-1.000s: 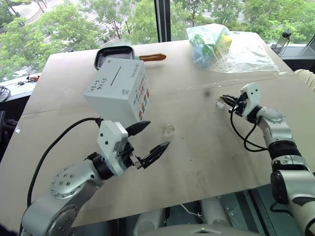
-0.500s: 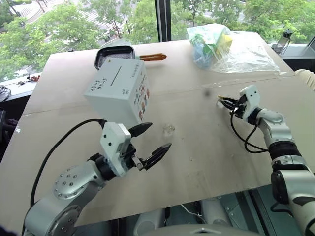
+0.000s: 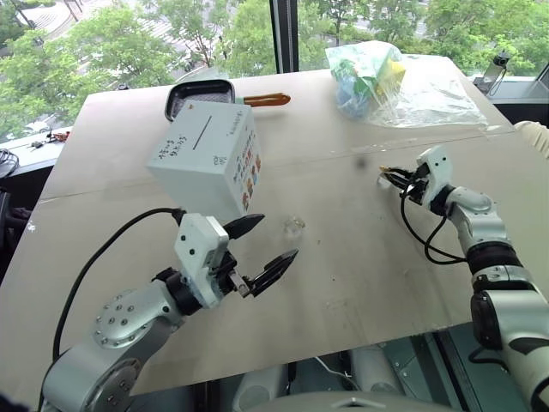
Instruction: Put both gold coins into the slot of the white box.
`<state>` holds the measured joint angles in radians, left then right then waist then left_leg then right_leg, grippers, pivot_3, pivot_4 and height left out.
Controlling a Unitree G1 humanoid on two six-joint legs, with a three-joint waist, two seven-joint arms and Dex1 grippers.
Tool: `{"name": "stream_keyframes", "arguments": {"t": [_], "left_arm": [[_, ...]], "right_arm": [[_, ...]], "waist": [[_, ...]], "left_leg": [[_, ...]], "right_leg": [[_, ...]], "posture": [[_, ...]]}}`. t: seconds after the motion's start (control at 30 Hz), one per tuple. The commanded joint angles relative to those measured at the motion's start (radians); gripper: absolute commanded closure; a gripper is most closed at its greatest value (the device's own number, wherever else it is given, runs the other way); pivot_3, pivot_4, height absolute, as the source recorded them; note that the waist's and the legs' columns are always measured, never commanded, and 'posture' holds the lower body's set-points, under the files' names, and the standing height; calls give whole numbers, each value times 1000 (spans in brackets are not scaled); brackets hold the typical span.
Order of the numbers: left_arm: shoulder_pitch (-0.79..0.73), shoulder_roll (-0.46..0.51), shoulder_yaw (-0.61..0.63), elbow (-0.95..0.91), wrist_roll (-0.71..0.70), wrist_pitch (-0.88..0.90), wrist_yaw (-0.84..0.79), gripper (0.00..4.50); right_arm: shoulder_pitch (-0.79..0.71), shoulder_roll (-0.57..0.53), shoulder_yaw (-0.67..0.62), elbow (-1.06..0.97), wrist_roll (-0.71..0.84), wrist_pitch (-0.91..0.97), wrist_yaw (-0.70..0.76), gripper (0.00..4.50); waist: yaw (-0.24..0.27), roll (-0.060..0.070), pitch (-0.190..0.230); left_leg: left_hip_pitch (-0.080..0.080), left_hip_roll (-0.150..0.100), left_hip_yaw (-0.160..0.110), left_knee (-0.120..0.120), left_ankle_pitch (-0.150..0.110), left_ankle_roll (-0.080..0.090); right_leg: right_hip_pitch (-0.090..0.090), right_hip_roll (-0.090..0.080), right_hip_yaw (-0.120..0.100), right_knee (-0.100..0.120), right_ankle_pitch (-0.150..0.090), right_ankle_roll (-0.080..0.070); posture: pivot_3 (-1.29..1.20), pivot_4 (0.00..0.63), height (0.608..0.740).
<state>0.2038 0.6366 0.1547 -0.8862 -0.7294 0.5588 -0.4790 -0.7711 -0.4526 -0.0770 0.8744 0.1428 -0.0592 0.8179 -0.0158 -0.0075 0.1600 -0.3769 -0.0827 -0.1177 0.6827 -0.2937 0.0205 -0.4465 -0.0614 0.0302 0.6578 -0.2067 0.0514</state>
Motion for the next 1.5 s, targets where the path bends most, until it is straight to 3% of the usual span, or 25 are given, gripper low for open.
{"name": "stream_keyframes", "arguments": {"t": [0.03,0.47,0.53,0.87,1.0,1.13,1.23,1.33,1.5], "left_arm": [[-3,-5,-3,-20,4,-18,-3,0],[3,-13,-9,-26,15,-17,5,0],[6,-16,-6,-26,17,-20,3,0],[1,-54,-3,-19,20,-38,10,0],[-17,-86,13,-4,-4,-52,19,0],[-64,-160,25,25,-78,-62,56,0],[-125,-273,56,89,-224,-81,127,0],[-200,-390,43,162,-411,-92,165,0],[-270,-511,-16,217,-582,-90,190,0]], "right_arm": [[-36,-1,-4,3,-6,-37,-3,3926],[-67,5,3,57,-29,-73,9,3926],[-71,6,1,64,-29,-81,10,4451],[-72,-2,-8,60,-19,-93,22,4478],[-67,0,-51,-8,56,-39,70,4478],[-41,28,-96,-212,237,232,161,4478],[5,56,-121,-432,411,510,174,4478],[66,112,-126,-715,674,832,128,4478],[117,213,-145,-963,981,1089,-24,4478]], "waist": [[0,0,0],[-1,0,0],[0,0,0],[-1,0,0],[0,0,0],[0,1,1],[1,1,0],[7,1,0],[7,1,0]], "left_leg": [[0,0,0,0,0,0],[0,0,0,0,0,0],[0,0,0,0,0,0],[0,0,0,0,0,0],[0,0,0,0,0,0],[0,0,0,0,0,0],[-1,0,-2,0,0,0],[-2,0,-6,1,0,0],[-3,0,-7,2,0,0]], "right_leg": [[0,0,0,0,0,0],[0,0,0,0,0,0],[0,0,0,0,0,0],[0,0,0,0,0,0],[0,0,0,0,0,0],[0,0,0,0,0,0],[0,0,-1,0,0,0],[0,-1,-2,0,0,0],[0,-1,-2,-1,0,0]], "posture": [[0,150,721],[0,150,721],[0,150,721],[0,150,721],[0,150,721],[0,150,721],[0,150,721],[0,150,721],[0,150,721]]}}
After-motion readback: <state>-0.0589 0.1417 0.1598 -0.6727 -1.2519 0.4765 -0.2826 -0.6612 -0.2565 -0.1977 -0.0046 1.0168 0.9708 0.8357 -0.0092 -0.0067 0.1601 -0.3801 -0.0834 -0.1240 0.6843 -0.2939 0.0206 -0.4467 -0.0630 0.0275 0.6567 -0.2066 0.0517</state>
